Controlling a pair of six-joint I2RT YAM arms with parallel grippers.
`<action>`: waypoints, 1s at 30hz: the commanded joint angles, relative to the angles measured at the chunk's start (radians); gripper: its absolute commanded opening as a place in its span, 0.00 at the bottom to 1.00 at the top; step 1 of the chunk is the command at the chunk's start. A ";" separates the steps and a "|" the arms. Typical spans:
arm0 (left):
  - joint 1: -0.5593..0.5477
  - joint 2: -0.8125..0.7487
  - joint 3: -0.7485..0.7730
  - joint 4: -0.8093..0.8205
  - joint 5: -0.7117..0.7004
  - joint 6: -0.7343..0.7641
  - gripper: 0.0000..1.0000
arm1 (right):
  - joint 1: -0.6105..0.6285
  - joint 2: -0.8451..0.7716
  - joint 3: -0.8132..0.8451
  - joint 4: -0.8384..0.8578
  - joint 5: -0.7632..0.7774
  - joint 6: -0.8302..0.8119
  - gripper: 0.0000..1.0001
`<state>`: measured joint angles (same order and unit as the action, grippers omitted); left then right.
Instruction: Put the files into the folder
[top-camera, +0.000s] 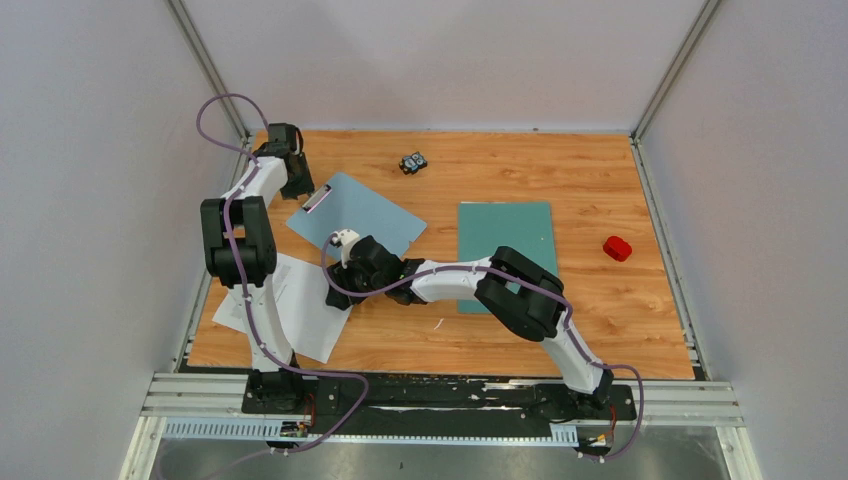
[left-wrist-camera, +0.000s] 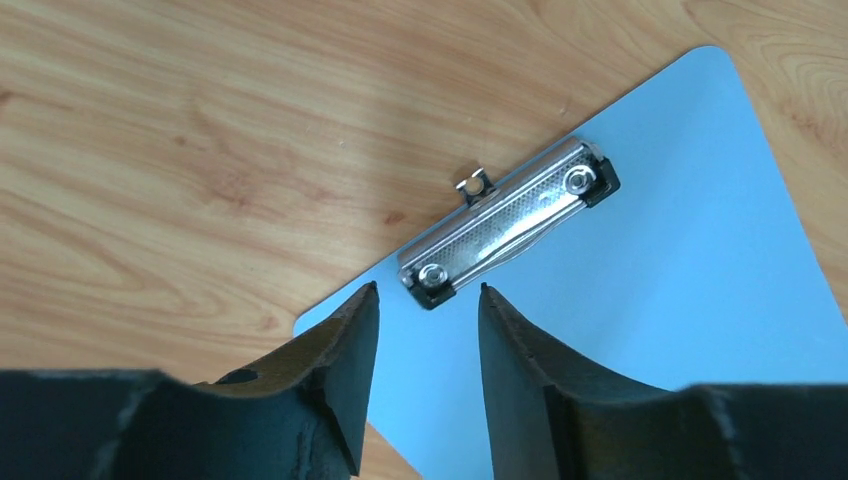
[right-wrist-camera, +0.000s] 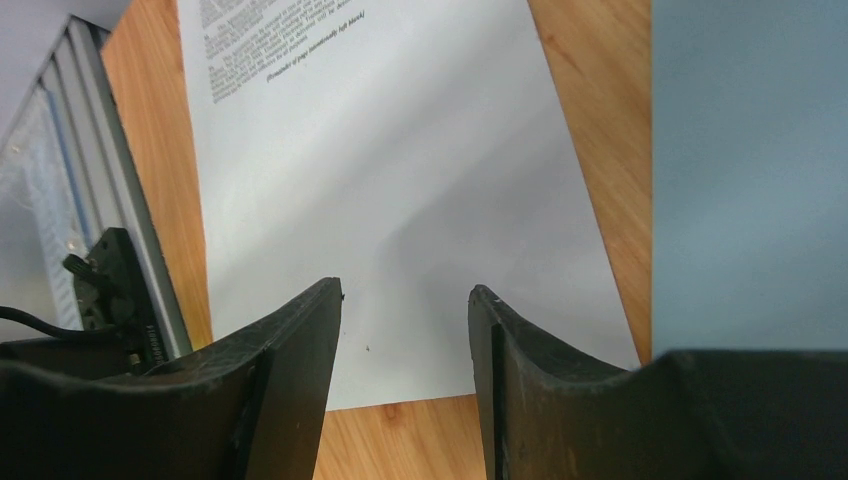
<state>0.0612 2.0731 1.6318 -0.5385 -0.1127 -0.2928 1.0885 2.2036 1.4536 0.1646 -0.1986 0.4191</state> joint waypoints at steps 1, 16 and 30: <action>0.009 -0.136 0.012 -0.045 -0.079 -0.052 0.53 | 0.014 -0.018 -0.007 -0.103 0.075 -0.092 0.47; 0.008 -0.504 -0.471 0.101 0.250 -0.159 0.63 | -0.034 -0.373 -0.544 -0.196 0.153 -0.192 0.37; -0.196 -0.591 -0.795 0.213 0.279 -0.162 0.57 | -0.295 -0.711 -0.728 -0.261 0.054 -0.098 0.50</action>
<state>-0.0780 1.5494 0.8707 -0.4206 0.1345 -0.4252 0.8089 1.5669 0.7155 0.0010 -0.1394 0.2638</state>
